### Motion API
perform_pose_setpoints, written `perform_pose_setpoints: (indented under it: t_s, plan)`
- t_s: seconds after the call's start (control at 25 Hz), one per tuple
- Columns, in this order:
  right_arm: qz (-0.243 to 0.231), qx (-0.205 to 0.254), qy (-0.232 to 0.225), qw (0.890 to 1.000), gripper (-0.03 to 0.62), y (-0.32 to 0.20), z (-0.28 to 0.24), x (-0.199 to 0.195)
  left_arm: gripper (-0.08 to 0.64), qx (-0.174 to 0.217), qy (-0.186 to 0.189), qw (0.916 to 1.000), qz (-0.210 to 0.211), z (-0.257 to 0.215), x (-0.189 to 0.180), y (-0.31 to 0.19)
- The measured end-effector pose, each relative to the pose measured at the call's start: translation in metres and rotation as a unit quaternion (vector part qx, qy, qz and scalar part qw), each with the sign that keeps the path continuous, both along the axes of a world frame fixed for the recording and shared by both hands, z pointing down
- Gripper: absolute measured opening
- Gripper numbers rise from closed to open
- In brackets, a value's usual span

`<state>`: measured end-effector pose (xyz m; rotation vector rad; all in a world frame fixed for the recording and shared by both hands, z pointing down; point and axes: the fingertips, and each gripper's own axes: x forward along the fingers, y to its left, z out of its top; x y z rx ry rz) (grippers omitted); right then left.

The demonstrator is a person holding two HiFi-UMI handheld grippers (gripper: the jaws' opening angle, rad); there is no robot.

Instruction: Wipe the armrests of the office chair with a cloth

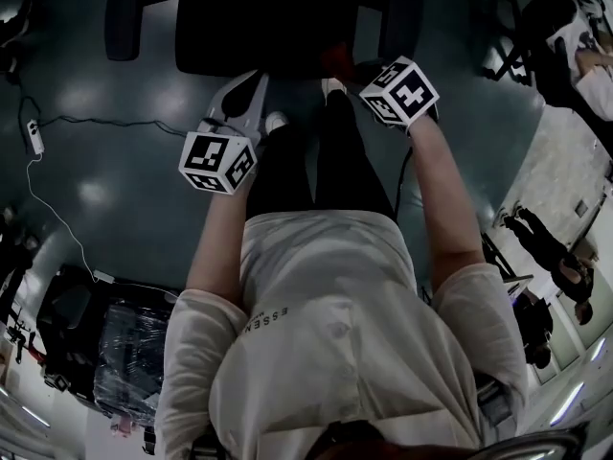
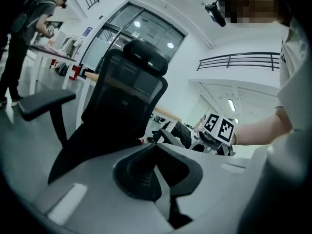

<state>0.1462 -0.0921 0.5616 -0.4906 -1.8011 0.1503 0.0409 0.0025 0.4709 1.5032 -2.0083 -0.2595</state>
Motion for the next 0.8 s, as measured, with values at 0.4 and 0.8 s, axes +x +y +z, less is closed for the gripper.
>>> perform_pose_setpoints:
  t_s: [0.4,0.8]
  plan:
    - [0.172,0.088,-0.243,0.951,0.051,-0.023,-0.137,-0.044,0.018,0.039,-0.097,0.9945,-0.005,-0.11,-0.029,0.021]
    - [0.229,0.114,-0.425,0.868,0.051,-0.034,-0.261,-0.021,0.018,0.106,-0.178,0.9776,-0.04,-0.231,-0.024,0.019]
